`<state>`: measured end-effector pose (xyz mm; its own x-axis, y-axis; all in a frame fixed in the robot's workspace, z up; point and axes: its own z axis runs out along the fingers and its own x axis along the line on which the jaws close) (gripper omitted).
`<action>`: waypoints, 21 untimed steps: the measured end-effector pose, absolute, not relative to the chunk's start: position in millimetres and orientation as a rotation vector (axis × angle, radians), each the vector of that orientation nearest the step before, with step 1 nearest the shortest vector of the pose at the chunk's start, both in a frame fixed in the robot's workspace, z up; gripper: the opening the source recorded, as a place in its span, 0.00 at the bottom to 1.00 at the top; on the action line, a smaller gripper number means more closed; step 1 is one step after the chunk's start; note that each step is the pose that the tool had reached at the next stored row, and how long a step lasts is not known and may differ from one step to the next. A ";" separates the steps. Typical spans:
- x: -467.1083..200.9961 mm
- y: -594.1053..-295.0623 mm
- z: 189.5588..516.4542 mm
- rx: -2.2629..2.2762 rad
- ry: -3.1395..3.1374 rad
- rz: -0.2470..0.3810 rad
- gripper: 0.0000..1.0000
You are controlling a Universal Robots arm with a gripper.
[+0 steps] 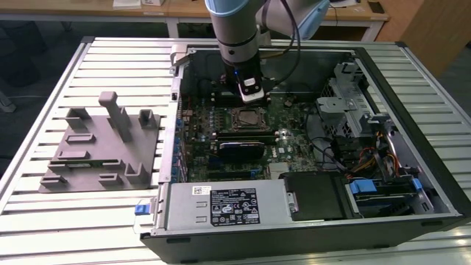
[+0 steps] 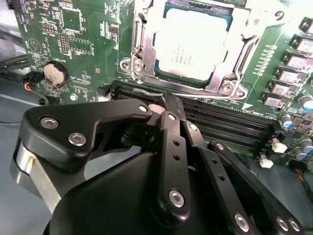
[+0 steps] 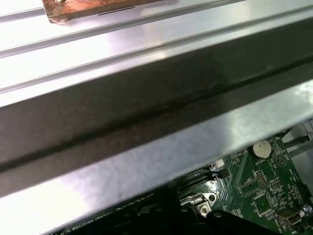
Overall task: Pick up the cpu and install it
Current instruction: 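Install the first cpu locking lever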
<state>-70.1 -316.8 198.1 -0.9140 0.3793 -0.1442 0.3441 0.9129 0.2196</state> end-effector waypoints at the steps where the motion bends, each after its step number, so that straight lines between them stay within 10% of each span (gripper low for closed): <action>1: -70.1 -316.4 197.6 0.552 2.891 0.279 0.11; 21: -69.3 -310.5 197.2 0.556 2.889 0.254 0.11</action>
